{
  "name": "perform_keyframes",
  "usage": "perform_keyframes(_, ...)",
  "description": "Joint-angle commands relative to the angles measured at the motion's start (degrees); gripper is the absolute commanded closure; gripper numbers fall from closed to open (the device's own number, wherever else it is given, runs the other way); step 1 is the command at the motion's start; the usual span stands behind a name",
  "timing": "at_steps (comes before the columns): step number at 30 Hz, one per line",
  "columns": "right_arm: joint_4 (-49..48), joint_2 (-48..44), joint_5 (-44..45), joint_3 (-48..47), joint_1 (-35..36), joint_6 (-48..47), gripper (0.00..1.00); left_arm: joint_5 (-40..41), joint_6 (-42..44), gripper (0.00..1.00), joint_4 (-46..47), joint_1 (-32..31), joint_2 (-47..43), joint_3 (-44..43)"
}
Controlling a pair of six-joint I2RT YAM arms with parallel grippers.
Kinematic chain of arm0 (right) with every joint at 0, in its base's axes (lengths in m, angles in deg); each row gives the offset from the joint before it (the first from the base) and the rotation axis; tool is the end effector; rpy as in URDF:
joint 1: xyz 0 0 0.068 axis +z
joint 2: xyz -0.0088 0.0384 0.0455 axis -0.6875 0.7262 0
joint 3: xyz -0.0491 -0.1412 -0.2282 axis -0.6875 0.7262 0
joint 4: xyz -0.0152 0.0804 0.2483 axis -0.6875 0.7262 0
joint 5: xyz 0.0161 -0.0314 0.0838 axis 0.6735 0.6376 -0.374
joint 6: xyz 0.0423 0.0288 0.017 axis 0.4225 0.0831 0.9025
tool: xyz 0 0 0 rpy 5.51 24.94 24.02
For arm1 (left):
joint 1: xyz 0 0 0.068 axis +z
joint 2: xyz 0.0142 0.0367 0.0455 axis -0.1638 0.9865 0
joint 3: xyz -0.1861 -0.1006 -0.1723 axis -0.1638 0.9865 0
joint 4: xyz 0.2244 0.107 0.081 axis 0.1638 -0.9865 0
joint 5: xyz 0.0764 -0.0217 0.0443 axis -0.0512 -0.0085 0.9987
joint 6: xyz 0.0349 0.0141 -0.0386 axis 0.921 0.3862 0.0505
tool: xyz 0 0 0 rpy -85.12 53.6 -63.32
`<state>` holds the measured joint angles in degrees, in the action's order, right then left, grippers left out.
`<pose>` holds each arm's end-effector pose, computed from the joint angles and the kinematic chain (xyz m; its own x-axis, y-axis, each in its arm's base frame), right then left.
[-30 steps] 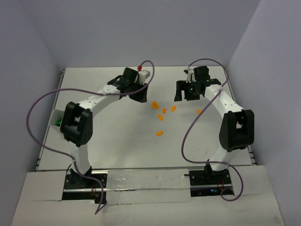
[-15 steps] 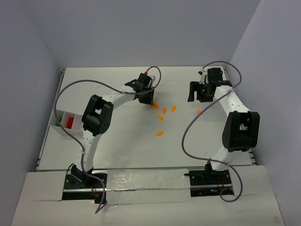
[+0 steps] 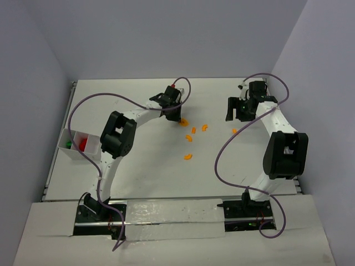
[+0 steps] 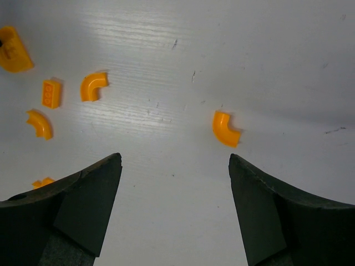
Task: Sort the legos into containers by color
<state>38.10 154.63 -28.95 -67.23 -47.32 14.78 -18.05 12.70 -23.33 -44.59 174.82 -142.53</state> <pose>0.3503 -0.0140 0.2523 -0.8352 0.0019 -0.5499 -0.1271 0.9722 0.1965 0.4197 -0.2993 0.1570 -0.8380 0.1157 -0.5332 0.3134 0.9020 -0.2968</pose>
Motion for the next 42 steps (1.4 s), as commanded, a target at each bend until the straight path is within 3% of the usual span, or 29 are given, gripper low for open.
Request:
perform_keyframes(1,0.58,-2.76,0.19,-0.75,-0.77,-1.15,0.16,1.12,0.40,0.86,-0.34,-0.45,1.37,-1.11)
perform_keyframes(8,0.81,-2.22,0.52,-1.08,-0.86,-2.14,0.16,3.43,3.12,1.00,0.28,-1.75,-0.61,1.83)
perform_keyframes(12,0.81,-2.38,1.68,-0.51,-1.00,-3.50,0.16,3.46,4.73,1.00,0.46,-1.93,-3.33,3.02)
perform_keyframes(21,1.07,-3.05,-0.67,0.11,-1.39,-4.44,0.16,3.90,14.94,1.00,-2.06,0.49,-22.52,11.42)
perform_keyframes(30,1.18,-2.75,2.34,1.53,-1.30,-8.97,0.16,2.90,29.93,1.00,-15.98,13.74,-42.84,23.64)
perform_keyframes(42,2.13,0.71,2.02,-0.97,-1.30,-8.96,0.17,21.11,45.51,1.00,-16.72,26.02,-61.00,40.94)
